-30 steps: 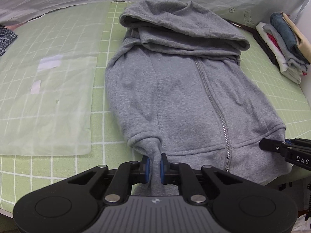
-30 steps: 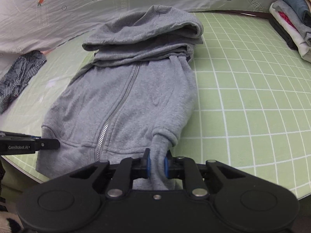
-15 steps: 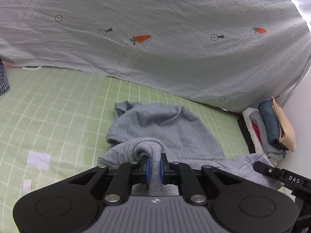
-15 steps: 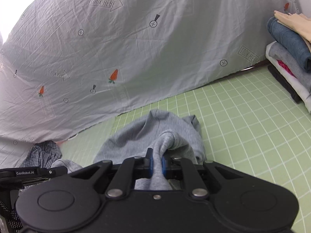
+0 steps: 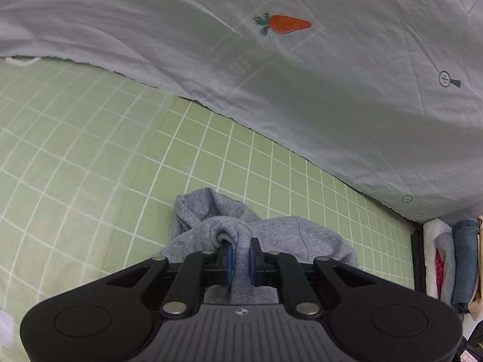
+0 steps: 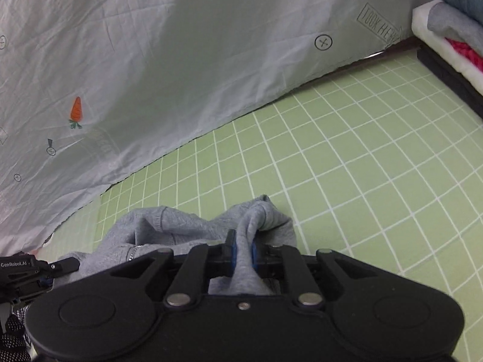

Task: Fold clothes

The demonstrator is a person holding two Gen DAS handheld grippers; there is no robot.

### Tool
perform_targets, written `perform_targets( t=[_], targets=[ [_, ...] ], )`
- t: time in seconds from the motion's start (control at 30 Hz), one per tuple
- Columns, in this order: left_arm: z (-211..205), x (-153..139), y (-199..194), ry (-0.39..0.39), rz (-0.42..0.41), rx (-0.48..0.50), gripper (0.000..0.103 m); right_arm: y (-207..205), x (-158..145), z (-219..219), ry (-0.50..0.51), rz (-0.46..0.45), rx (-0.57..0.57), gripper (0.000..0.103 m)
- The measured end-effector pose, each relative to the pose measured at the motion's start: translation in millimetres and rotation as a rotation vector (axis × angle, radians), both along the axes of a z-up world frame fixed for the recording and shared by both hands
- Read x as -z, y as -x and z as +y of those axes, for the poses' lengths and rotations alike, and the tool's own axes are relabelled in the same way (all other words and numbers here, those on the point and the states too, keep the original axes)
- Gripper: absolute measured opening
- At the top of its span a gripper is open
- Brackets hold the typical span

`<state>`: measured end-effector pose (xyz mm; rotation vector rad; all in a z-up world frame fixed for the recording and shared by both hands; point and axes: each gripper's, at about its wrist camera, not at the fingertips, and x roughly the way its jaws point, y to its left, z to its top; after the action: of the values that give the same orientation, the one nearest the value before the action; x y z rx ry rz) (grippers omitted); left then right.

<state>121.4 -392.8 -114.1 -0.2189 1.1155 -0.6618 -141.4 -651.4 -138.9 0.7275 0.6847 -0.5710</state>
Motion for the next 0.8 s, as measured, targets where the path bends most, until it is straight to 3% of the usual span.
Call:
perform_targets(
  t=[0.1,0.23,0.27,0.3,0.33,0.4,0.5,0.6,0.7,0.8],
  targets=[
    [-9.2,6.7,-20.1,0.014,0.035,-0.015,0.017,-20.8,4.0,-17.3,-0.004,0.021,-0.023,0.014],
    [-14.4,2.3,-40.5,0.061,0.065,-0.033,0.023,-36.7,-2.5,-40.7,-0.064,-0.026,0.002,0.020],
    [-12.9,-0.7,-42.9,0.079,0.060,-0.043,0.030,-38.5,-5.3,-45.9,-0.072,-0.048,0.013,0.022],
    [-11.4,-3.6,-45.3,0.097,0.055,-0.053,0.039,-37.6,-10.8,-49.7,-0.059,-0.072,0.037,0.032],
    [-8.6,-8.9,-46.6,0.104,0.027,-0.071,0.045,-36.6,-16.5,-53.4,-0.044,-0.096,0.062,0.050],
    [-1.0,-22.8,-47.7,0.100,-0.065,-0.120,0.078,-32.0,-29.6,-57.8,0.019,-0.134,0.089,0.060],
    [11.5,-37.1,-50.5,0.078,-0.151,-0.150,0.082,-25.5,-41.1,-61.2,0.100,-0.113,0.093,0.059],
    [15.6,-36.1,-46.5,0.001,-0.182,-0.115,0.082,-19.9,-39.1,-50.8,0.166,-0.059,0.049,0.054],
    [12.8,-24.9,-34.1,-0.074,-0.193,-0.053,0.082,-19.3,-29.5,-34.0,0.194,-0.026,-0.027,0.041],
    [4.6,-7.2,-24.2,-0.120,-0.182,0.007,0.082,-30.9,-24.6,-17.8,0.227,-0.007,-0.109,0.039]
  ],
)
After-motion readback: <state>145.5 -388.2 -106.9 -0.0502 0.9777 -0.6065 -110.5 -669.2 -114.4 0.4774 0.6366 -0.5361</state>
